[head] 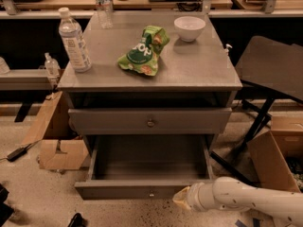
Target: Close middle drawer
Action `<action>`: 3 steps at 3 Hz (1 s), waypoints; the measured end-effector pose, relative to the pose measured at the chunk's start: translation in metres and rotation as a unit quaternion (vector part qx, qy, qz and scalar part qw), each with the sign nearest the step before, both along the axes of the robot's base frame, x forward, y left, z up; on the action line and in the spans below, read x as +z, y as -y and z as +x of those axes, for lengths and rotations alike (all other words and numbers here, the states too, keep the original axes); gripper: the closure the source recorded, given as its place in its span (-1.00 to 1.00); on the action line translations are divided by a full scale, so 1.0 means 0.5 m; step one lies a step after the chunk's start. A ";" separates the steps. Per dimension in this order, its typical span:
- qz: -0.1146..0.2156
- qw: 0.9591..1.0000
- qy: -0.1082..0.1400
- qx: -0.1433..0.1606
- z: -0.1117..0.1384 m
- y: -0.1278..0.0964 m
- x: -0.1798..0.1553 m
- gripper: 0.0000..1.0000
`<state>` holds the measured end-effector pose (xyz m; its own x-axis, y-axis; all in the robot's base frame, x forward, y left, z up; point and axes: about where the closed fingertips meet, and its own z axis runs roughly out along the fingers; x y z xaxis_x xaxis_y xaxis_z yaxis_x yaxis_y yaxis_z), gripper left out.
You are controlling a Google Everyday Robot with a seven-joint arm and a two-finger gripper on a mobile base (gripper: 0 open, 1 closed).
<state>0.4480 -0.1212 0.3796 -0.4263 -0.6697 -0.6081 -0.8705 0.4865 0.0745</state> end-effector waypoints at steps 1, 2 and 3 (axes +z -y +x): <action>0.000 1.000 0.000 0.000 -0.001 0.000 0.000 1.00; -0.013 1.000 0.017 0.003 0.064 -0.002 0.013 1.00; -0.013 1.000 0.017 0.003 0.064 -0.002 0.013 1.00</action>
Offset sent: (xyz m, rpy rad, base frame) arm 0.0845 -0.0005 0.0183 -0.0683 -0.0916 0.0111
